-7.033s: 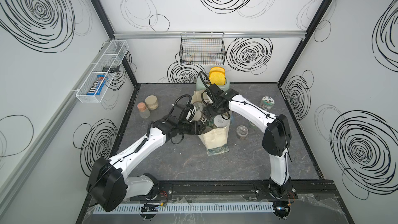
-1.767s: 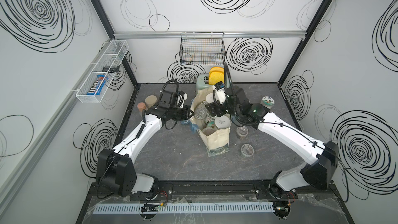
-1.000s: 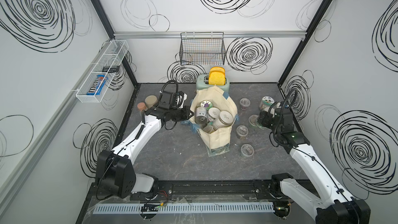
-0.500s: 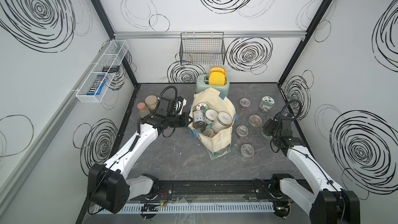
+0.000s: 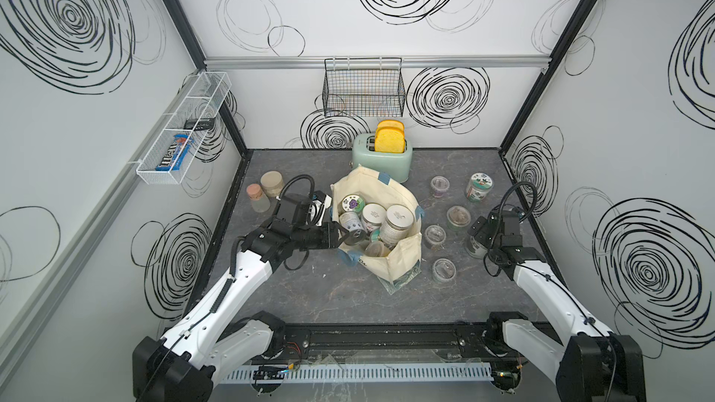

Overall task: Take out the seed jars from the canvas bag
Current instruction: Place the seed jar at the center of the board, then adjust the canvas bag at the center of the board.

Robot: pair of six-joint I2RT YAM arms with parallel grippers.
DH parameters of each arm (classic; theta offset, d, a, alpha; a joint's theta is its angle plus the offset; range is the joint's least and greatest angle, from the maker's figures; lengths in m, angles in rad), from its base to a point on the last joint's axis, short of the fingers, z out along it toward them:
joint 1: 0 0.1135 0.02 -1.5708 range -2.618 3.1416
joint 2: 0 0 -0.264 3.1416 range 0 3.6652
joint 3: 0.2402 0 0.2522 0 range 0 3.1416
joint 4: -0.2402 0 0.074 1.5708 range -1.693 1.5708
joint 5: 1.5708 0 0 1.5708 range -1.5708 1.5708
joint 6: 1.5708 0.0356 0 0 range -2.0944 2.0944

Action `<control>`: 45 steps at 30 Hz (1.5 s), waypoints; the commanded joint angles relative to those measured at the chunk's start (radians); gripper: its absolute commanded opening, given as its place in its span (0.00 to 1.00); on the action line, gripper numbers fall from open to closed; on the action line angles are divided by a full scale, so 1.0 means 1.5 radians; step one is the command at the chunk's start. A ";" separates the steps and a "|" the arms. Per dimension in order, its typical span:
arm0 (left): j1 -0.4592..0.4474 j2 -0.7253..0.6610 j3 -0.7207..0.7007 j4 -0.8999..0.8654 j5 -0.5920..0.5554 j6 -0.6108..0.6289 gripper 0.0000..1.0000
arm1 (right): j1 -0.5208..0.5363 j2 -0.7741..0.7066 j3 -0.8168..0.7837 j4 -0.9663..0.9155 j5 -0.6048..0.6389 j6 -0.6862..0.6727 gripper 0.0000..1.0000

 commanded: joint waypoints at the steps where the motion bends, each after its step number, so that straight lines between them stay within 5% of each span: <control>1: 0.044 0.013 0.057 -0.048 -0.020 0.059 0.67 | -0.003 -0.045 0.054 -0.062 -0.003 -0.027 0.97; 8: 0.032 0.029 0.180 -0.113 -0.089 0.089 0.85 | -0.001 -0.107 0.201 -0.200 -0.091 -0.117 0.97; 12: -0.025 0.048 0.238 -0.123 -0.138 0.105 0.97 | 0.015 -0.064 0.316 -0.240 -0.301 -0.155 0.99; 15: -0.033 0.084 0.259 -0.118 -0.154 0.113 0.98 | 0.105 0.013 0.388 -0.265 -0.451 -0.151 0.95; 20: -0.053 0.131 0.300 -0.100 -0.151 0.112 0.97 | 0.311 0.101 0.478 -0.323 -0.367 -0.134 0.92; 23: -0.069 0.146 0.317 -0.100 -0.154 0.114 0.98 | 0.328 0.146 0.503 -0.369 -0.344 -0.131 0.75; 31: -0.078 0.143 0.294 -0.084 -0.146 0.112 0.98 | 0.348 0.183 0.504 -0.416 -0.246 -0.130 0.73; 38: -0.092 0.136 0.272 -0.046 -0.118 0.122 0.96 | 0.361 0.240 0.516 -0.380 -0.267 -0.142 0.22; 45: -0.115 0.137 0.244 -0.009 -0.096 0.144 0.96 | 0.367 0.317 0.592 -0.380 -0.223 -0.192 0.00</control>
